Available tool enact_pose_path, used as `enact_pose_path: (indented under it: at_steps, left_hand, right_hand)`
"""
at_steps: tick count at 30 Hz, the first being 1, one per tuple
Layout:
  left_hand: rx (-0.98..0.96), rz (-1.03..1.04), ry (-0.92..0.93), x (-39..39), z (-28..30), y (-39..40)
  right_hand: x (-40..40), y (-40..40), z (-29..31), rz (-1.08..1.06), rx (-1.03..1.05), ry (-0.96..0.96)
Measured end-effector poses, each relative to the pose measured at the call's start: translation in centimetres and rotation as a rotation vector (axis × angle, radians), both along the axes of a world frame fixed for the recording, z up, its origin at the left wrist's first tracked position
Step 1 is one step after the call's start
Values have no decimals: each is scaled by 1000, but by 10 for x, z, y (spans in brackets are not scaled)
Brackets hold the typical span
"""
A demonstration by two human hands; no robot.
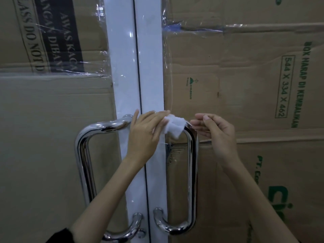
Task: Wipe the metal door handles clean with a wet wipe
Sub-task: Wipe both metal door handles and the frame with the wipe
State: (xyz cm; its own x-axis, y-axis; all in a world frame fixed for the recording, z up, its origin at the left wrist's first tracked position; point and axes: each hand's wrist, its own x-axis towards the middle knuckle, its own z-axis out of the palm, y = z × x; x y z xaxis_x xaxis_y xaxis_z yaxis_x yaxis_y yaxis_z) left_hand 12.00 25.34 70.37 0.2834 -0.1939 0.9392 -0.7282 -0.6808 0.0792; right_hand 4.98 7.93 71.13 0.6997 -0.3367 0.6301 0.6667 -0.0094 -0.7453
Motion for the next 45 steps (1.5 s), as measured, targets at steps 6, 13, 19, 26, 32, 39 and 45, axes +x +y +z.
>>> enact_pose_path:
  at_steps: [6,13,19,26,32,39,45]
  left_hand:
    - [23,74,-134,-2,-1,-40]
    - [-347,-93,3,8,-12,-37]
    - [-1194,-502,364,-15,-9,-74]
    - [-1590,-566,588,-32,-2,-99]
    - [-1464,-883,1058,-52,6,-95]
    - [-1394,-1082,1003,-24,4,-86]
    - [-900,-500,1015,-32,-74,-117]
  right_hand:
    - [0,6,-2,-23,9,-34]
    - [-8,-10,-14,-68,50,-42]
    - [-12,-9,-13,-26,10,-13]
    - [-11,-3,-7,41,-47,-6]
    - [-9,-7,-10,38,-44,11]
    - [-12,-13,-7,60,-71,2]
    - [-6,-18,-12,45,-56,11]
